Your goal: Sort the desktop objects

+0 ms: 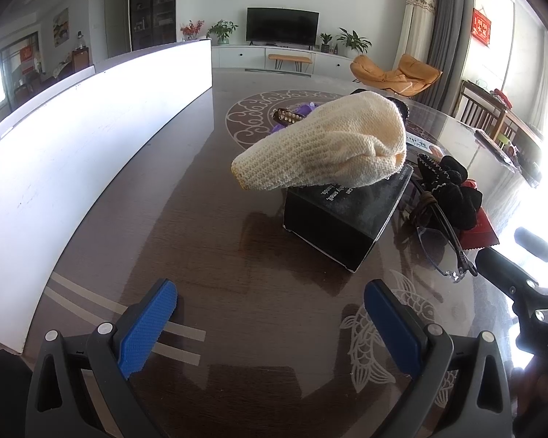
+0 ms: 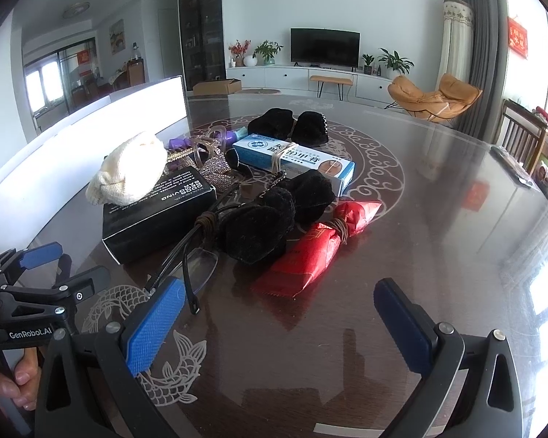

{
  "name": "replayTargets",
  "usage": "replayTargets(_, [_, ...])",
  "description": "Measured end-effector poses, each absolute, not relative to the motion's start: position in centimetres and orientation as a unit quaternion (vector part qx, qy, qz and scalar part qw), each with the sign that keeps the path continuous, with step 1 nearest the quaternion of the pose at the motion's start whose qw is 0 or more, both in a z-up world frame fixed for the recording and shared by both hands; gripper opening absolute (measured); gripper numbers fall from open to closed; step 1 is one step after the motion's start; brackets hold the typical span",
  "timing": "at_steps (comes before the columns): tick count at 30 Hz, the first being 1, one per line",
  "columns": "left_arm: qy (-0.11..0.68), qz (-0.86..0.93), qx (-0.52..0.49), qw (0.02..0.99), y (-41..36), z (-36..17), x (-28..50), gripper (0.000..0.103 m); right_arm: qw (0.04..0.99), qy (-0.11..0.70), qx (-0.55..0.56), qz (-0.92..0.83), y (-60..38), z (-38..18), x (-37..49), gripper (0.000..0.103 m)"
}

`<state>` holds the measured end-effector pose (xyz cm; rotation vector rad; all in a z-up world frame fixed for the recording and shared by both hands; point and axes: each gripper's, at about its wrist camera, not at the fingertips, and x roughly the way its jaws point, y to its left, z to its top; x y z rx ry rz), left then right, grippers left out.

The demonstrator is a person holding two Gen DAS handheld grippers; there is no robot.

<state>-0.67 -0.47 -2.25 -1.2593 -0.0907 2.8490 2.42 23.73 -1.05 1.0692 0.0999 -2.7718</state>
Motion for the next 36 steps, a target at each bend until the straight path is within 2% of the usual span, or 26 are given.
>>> replayTargets(36, [-0.009, 0.913, -0.409, 0.010, 0.04, -2.70, -0.67, 0.103, 0.087, 0.045, 0.369, -0.924, 23.17, -1.67, 1.69, 0.103])
